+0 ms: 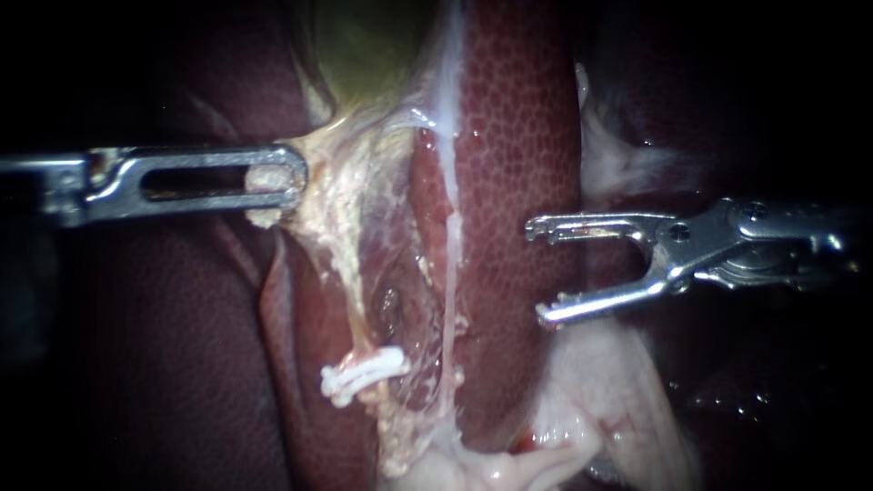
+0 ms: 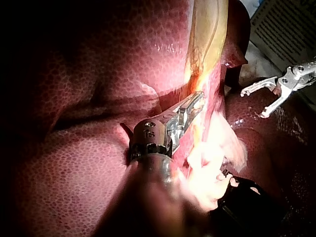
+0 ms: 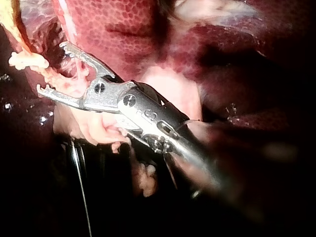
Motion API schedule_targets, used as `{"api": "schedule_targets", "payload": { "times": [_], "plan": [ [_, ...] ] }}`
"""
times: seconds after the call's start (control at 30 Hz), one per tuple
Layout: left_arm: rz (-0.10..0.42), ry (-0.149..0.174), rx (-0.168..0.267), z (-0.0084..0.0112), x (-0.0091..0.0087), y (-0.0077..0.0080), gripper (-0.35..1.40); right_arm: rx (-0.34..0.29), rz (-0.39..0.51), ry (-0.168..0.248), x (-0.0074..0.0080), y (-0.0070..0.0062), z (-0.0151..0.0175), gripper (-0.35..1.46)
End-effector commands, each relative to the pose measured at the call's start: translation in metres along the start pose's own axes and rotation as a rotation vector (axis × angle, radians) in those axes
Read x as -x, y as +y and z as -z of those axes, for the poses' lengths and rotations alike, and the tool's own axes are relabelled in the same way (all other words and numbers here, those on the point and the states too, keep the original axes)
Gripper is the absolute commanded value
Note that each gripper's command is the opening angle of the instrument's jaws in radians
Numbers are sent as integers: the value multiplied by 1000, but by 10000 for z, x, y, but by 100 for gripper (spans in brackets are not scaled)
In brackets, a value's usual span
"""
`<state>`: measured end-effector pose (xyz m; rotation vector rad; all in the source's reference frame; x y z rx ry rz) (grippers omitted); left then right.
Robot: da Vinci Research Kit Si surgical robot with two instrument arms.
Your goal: Going back second clip left tube
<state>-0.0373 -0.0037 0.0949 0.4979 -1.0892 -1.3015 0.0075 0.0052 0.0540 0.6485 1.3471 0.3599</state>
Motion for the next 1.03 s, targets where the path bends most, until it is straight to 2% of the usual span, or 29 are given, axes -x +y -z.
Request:
{"api": "schedule_targets", "payload": {
  "times": [0.03, 0.23, 0.33, 1.03],
  "plan": [
    [-1, 10, 5, -6, -3, 2, -35, 0, 0, 0, 0, 0, 0, 60],
    [-15, 46, 13, -45, -27, 19, -35, 0, 0, 1, -1, -2, -1, 60],
    [-21, 61, 12, -56, -38, 25, -35, 0, 0, 1, -2, -2, -2, 60],
    [-21, 67, 15, -59, -38, 25, -35, 2, 1, 4, -5, -5, -6, 60]
  ]
}}
